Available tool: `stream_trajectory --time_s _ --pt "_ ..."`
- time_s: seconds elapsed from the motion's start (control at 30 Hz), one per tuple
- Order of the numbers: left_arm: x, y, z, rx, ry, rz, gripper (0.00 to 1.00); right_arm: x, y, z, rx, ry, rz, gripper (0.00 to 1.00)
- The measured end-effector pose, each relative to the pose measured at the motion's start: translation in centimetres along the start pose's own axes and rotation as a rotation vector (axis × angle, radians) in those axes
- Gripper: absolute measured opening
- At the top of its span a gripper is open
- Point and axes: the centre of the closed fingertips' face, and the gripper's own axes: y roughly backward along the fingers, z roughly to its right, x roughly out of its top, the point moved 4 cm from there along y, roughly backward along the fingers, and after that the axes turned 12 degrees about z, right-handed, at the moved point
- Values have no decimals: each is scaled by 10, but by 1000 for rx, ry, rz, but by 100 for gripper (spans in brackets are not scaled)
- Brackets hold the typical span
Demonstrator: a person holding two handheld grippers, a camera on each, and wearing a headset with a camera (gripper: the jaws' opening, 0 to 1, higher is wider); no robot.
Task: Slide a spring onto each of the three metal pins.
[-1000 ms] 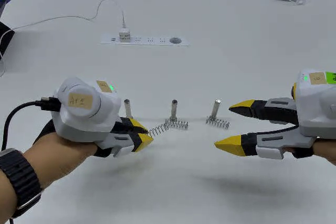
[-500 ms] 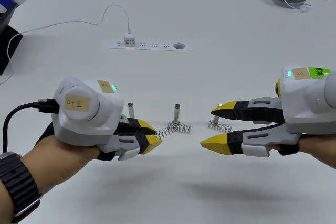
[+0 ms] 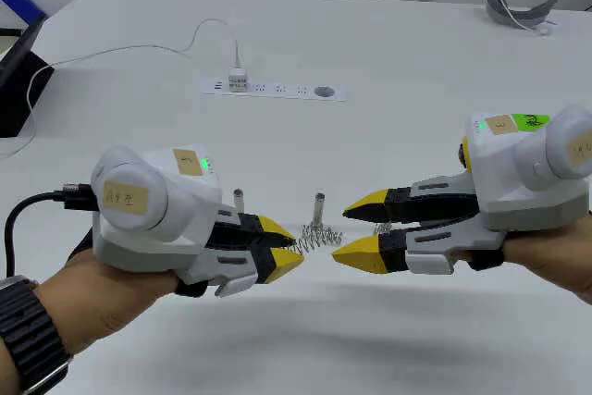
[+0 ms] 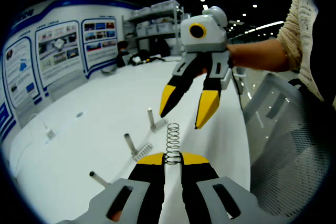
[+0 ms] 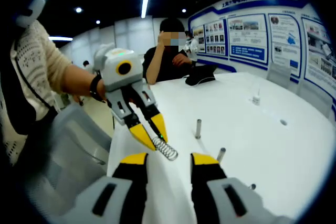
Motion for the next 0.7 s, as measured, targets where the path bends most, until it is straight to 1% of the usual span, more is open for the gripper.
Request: stream_trajectory --time_s 0.2,0.43,0.6,0.7 --pt "8 3 6 -21 -25 41 10 1 -6 -7 47 -42 -1 28" --pt "13 5 12 -40 -55 78 10 2 -8 -13 91 -96 -3 21" --pt "13 6 13 -40 -56 92 10 4 -10 -18 120 -123 -6 16" --pt "12 7 13 -36 -53 97 10 5 -12 -18 126 -122 -15 15"
